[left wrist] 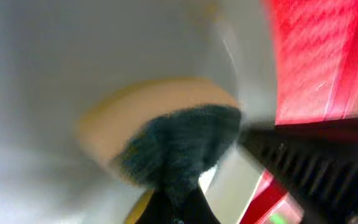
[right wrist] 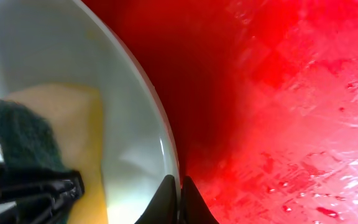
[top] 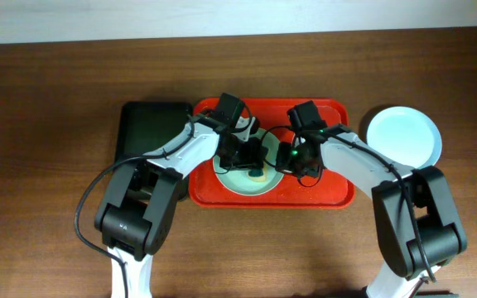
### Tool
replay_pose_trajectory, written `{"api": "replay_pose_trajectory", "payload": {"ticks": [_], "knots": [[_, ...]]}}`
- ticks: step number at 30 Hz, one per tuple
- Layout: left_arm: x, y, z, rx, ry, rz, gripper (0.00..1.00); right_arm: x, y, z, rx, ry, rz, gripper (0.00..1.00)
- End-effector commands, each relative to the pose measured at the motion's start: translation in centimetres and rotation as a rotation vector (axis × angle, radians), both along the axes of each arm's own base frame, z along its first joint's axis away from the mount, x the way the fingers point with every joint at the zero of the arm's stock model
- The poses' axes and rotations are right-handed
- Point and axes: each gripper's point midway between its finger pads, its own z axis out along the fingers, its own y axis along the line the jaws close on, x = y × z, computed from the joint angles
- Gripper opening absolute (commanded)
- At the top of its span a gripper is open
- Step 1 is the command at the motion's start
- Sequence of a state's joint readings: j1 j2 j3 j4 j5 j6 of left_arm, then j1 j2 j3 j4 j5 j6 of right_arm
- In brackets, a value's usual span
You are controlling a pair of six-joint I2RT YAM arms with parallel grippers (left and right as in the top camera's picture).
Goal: Clean dirty plates on tray and stack at the side
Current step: 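Carry the sponge back onto the black tray and release it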
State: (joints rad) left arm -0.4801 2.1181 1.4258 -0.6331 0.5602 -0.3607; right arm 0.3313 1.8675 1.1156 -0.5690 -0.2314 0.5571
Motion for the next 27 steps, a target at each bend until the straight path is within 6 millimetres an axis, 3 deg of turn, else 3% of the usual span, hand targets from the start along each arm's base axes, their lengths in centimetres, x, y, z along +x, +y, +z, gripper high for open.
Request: {"api": "replay_pose_trajectory", "payload": {"ticks": [1,5,7,13,14,16,17,21,23,27], "knots": [[2.9,2.3,2.7,0.165,-0.135,-0.005,0.00,-0.2,1.2,0.0,0.022,0.004,0.029,0.06],[4.5,5.1,4.8,0.319,-0.211,0.001,0.00,-0.1,1.4,0.2,0.044,0.005,0.029,0.46],[5.4,6.5,6.1,0.380,-0.244,0.027,0.00,-0.1,1.7,0.6,0.094,0.018,0.027,0.53],[6.8,11.5,7.5,0.522,-0.256,0.110,0.00,0.2,0.6,0.9,0.151,0.035,0.014,0.52],[6.9,12.4,7.4,0.542,-0.246,0.123,0.00,0.2,0.6,0.9,0.149,0.033,0.017,0.47],[7.0,14.8,7.3,0.580,-0.217,0.161,0.00,0.3,0.6,0.9,0.142,0.024,0.035,0.25],[7.1,16.4,7.2,0.590,-0.196,0.190,0.00,0.3,0.6,0.9,0.139,0.023,0.035,0.22],[7.4,21.0,7.1,0.614,-0.144,0.257,0.00,0.4,0.0,0.6,0.105,0.015,0.025,0.23],[7.7,22.9,7.1,0.619,-0.139,0.267,0.00,0.5,-0.2,0.5,0.091,0.013,0.021,0.30],[7.7,26.2,6.4,0.629,-0.113,0.321,0.00,0.3,-0.5,0.2,0.075,0.016,0.018,0.34]]}}
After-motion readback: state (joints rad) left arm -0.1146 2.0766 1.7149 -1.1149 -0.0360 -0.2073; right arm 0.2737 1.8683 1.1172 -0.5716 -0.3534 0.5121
